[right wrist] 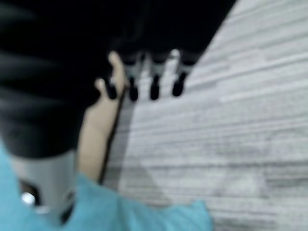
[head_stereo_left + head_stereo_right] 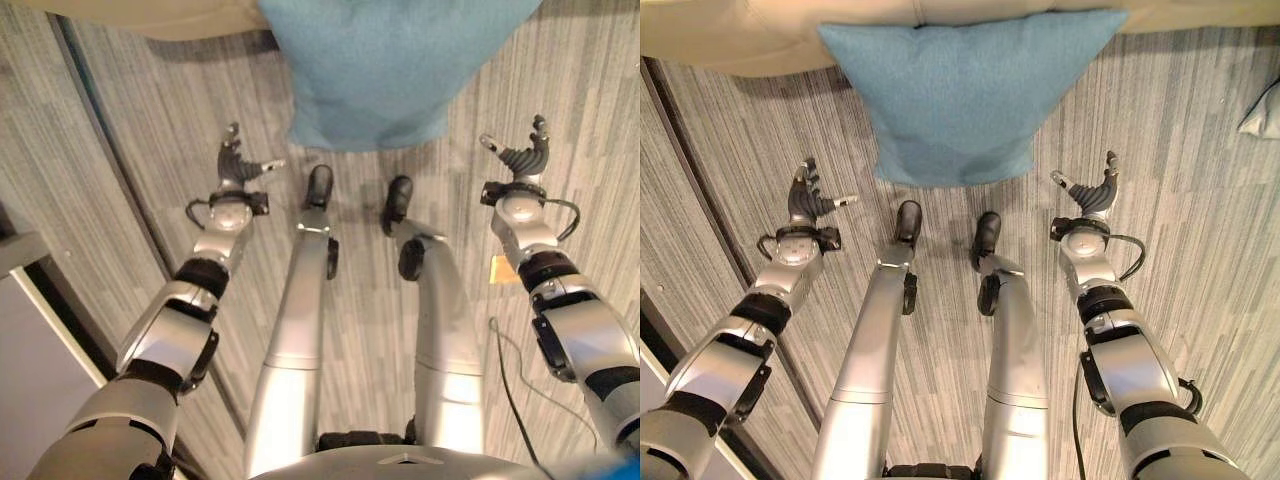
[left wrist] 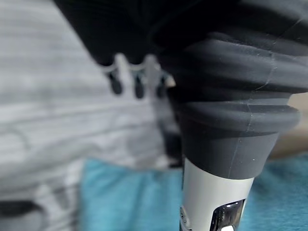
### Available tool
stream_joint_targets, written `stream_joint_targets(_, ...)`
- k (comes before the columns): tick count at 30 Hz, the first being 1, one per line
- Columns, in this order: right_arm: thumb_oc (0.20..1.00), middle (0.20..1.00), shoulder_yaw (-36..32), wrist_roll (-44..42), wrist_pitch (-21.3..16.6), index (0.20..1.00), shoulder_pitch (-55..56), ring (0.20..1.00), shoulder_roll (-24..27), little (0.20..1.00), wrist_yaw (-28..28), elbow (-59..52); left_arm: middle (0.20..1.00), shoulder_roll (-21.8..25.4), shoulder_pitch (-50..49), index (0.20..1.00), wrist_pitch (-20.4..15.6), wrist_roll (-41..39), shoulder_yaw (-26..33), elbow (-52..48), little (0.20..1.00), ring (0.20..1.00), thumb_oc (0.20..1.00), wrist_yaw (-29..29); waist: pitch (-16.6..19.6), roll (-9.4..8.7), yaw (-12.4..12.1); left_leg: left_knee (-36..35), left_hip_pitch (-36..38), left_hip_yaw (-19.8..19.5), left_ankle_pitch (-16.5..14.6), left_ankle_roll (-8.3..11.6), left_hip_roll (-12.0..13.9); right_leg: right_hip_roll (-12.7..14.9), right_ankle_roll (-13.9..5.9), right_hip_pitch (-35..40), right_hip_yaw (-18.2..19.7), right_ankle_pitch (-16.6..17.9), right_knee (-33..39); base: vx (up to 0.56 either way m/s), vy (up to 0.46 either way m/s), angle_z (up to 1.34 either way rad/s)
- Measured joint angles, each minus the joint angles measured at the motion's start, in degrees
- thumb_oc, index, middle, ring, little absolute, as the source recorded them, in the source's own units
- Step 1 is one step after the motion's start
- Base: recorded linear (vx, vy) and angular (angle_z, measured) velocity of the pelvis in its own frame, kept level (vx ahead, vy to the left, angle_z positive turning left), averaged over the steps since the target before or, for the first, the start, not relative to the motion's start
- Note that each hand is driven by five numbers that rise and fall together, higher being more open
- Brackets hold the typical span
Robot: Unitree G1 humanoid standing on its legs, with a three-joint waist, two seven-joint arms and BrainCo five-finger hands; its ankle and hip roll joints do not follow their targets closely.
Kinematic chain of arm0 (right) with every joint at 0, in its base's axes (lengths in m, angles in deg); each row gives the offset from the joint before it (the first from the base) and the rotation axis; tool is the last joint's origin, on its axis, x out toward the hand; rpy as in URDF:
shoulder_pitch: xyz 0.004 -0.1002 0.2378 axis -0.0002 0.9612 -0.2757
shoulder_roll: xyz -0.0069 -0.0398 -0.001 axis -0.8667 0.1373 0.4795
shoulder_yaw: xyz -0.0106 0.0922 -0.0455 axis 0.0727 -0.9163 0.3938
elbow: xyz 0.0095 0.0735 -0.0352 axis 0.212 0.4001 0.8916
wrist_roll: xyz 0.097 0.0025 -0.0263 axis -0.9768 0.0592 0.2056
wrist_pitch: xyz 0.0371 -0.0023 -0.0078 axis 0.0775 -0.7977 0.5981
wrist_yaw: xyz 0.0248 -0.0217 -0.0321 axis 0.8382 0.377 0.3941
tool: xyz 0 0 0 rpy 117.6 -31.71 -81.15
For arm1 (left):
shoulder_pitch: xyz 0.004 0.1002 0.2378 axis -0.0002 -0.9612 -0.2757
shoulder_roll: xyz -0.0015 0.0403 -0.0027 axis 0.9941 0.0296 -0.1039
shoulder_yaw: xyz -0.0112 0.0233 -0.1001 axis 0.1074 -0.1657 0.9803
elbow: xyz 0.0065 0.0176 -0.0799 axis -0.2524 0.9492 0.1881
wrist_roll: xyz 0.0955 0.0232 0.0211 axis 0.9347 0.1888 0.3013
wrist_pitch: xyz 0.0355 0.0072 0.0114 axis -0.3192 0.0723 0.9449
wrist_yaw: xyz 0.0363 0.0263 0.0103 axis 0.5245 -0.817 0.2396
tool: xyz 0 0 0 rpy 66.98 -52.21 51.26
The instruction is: Pick up all the scattered cushions and arrange them neatly on the sofa.
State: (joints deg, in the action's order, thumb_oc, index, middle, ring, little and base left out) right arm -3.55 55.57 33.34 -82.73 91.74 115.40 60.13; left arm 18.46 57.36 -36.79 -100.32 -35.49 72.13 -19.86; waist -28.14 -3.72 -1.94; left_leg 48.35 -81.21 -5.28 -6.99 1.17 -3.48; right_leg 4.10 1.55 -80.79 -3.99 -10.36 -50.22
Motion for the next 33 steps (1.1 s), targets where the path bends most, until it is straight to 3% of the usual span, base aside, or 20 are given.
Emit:
stream_joint_targets(4,1.000,1.000,2.4,-2.5,-0.4,1.000,-6.1,1.000,3.0,1.000,-1.7,-0.4,1.000,3.7,6.7,1.000,-1.0,-3.2,-0.6,-2.3,1.000,1.000,1.000,0.2,-0.3,-0.01,1.0,3.6,-6.5,0.3,-0.7,0.11,0.3,-0.2,0.23,-6.4,0.1,0.0,-2.9,0.03,-0.011,-0.08)
stream_joint_targets(12,1.000,1.000,4.9,-4.7,-0.6,1.000,-10.8,1.000,4.1,1.000,-2.8,-0.9,1.000,3.9,10.9,1.000,-1.3,-3.7,-2.0,-2.0,1.000,1.000,1.000,1.4,-0.4,0.02,0.9,7.7,-11.4,0.6,-2.1,0.14,0.7,-0.6,0.59,-11.2,0.3,-0.6,-6.0,0.05,-0.029,-0.05)
stream_joint_targets(17,1.000,1.000,9.5,-6.9,-0.6,1.000,-13.7,1.000,4.1,1.000,-3.7,-0.2,1.000,4.2,14.5,1.000,-0.3,-3.6,-6.6,0.5,1.000,1.000,1.000,1.7,-0.5,-0.07,0.9,10.2,-12.0,1.5,-3.1,-0.28,1.5,-1.3,0.40,-11.8,1.0,-0.7,-7.8,0.03,-0.031,-0.09)
stream_joint_targets(22,1.000,1.000,13.5,-9.0,-0.6,1.000,-18.7,1.000,3.7,1.000,-5.1,2.3,1.000,3.1,23.8,1.000,1.1,-0.8,-12.0,5.7,1.000,1.000,1.000,2.0,-0.6,-0.02,0.9,10.8,-12.1,1.5,-3.1,-0.30,1.6,-1.4,0.37,-11.9,1.2,-0.7,-8.3,0.01,-0.031,-0.01)
stream_joint_targets(25,1.000,1.000,16.1,-9.1,-0.4,1.000,-22.3,1.000,3.0,1.000,-5.9,2.8,1.000,0.3,25.5,1.000,1.4,-0.4,-12.1,5.6,1.000,1.000,1.000,4.0,-0.6,-0.01,0.1,9.8,-12.0,1.6,-2.9,-0.16,1.4,-1.3,0.44,-12.0,1.2,-0.7,-7.9,0.01,-0.025,0.05)
stream_joint_targets(33,1.000,1.000,17.3,-9.1,0.8,1.000,-25.4,1.000,1.0,1.000,-4.9,5.0,1.000,-1.6,26.4,1.000,2.3,-0.4,-12.5,3.9,1.000,1.000,1.000,5.3,-0.6,0.01,-1.4,8.3,-11.8,1.3,-2.3,0.18,0.7,-0.6,0.54,-12.1,1.0,-0.7,-7.6,0.01,-0.027,0.06)
